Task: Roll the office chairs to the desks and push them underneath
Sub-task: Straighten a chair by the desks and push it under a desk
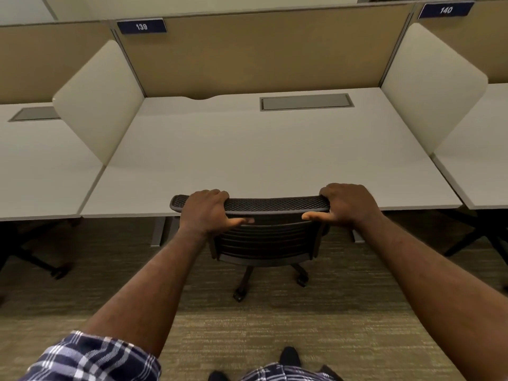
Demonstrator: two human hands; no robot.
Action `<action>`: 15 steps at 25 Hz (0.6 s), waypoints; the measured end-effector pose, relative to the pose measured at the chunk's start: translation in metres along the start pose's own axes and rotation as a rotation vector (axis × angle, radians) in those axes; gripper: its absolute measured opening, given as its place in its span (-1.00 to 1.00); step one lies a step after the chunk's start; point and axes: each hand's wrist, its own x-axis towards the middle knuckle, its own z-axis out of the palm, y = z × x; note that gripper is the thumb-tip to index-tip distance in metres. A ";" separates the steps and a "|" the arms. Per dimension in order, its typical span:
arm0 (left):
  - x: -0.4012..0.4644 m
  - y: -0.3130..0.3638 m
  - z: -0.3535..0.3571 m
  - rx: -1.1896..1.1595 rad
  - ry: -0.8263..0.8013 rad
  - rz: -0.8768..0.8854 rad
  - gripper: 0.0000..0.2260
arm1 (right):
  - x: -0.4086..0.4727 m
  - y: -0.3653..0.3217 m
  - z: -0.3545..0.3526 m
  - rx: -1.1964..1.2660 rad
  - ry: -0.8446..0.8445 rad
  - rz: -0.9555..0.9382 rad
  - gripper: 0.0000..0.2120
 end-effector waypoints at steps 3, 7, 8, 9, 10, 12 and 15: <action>-0.002 0.000 -0.003 0.009 -0.038 0.007 -0.13 | 0.000 -0.014 -0.005 0.057 0.006 -0.025 0.00; -0.017 -0.004 -0.011 -0.079 0.049 -0.016 -0.11 | 0.009 -0.054 -0.008 0.062 0.072 -0.207 -0.05; -0.024 -0.008 -0.013 -0.089 0.081 -0.022 -0.12 | 0.013 -0.065 -0.008 0.052 0.100 -0.247 -0.10; -0.032 -0.012 -0.015 -0.086 0.113 -0.026 -0.14 | 0.016 -0.077 -0.007 0.049 0.136 -0.280 -0.16; -0.043 -0.018 -0.017 -0.073 0.135 -0.035 -0.15 | 0.020 -0.090 -0.005 0.052 0.176 -0.313 -0.24; -0.068 -0.035 -0.019 -0.036 0.146 -0.060 -0.15 | 0.027 -0.117 0.001 0.062 0.257 -0.380 -0.40; -0.121 -0.072 -0.021 -0.003 0.152 -0.154 -0.15 | 0.037 -0.175 0.011 0.067 0.315 -0.502 -0.55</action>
